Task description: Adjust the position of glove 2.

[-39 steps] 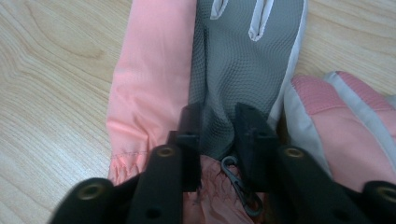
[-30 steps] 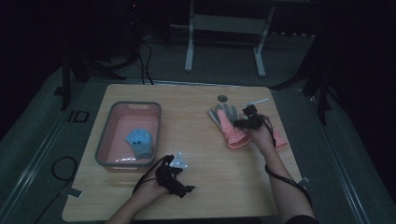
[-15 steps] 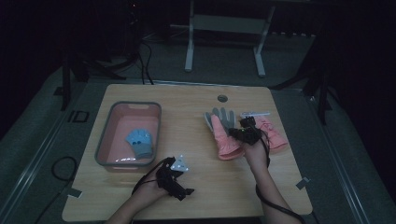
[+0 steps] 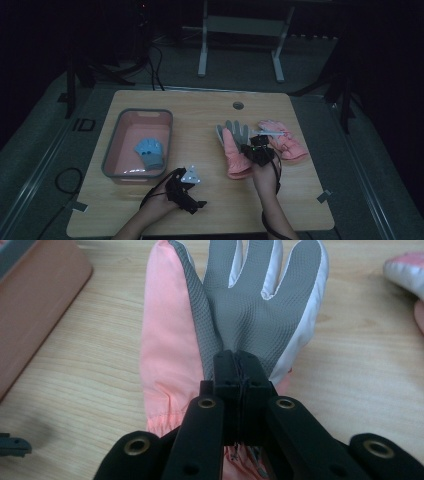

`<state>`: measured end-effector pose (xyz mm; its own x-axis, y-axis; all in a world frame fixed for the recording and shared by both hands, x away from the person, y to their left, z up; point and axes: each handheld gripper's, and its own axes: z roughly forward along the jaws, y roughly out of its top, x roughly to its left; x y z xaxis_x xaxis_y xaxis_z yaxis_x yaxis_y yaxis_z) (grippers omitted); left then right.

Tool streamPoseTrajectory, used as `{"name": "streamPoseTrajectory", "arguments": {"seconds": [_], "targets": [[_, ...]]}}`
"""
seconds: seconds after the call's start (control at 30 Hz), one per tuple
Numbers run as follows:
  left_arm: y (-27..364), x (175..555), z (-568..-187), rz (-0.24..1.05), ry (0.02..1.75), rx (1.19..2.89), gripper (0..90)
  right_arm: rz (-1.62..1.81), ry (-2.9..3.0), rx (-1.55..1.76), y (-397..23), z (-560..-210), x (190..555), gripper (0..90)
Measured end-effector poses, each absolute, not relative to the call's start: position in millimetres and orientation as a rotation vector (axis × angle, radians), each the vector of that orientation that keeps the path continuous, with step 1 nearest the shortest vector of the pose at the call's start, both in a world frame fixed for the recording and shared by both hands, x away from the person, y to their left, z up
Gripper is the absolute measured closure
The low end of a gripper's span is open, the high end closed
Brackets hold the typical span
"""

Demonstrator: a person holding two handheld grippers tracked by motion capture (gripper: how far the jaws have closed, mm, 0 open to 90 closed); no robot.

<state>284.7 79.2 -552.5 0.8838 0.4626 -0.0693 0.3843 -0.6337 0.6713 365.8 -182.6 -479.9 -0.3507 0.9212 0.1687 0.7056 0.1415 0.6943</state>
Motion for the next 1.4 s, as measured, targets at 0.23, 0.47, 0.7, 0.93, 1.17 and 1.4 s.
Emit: {"name": "streamPoseTrajectory", "arguments": {"seconds": [0.23, 0.47, 0.7, 0.93, 1.17, 1.4], "targets": [[79, 284, -553, 0.137, 0.602, 2.327, 1.5, 1.058, 2.085, 1.695, -183, -503, 360, 88.8], [80, 283, -554, 0.141, 0.586, 2.346, 1.5, 1.037, 2.094, 1.728, -173, -526, 360, 85.6], [79, 282, -557, 0.131, 0.572, 2.353, 1.5, 1.020, 2.140, 1.630, -176, -517, 359, 70.8], [78, 282, -558, 0.117, 0.571, 2.354, 1.5, 0.986, 2.193, 1.482, -198, -504, 360, 67.5], [78, 283, -558, 0.105, 0.583, 2.348, 1.5, 0.955, 2.196, 1.443, -237, -496, 369, 68.0], [79, 283, -558, 0.097, 0.588, 2.344, 1.5, 0.962, 2.193, 1.411, -282, -488, 374, 66.3]]}}
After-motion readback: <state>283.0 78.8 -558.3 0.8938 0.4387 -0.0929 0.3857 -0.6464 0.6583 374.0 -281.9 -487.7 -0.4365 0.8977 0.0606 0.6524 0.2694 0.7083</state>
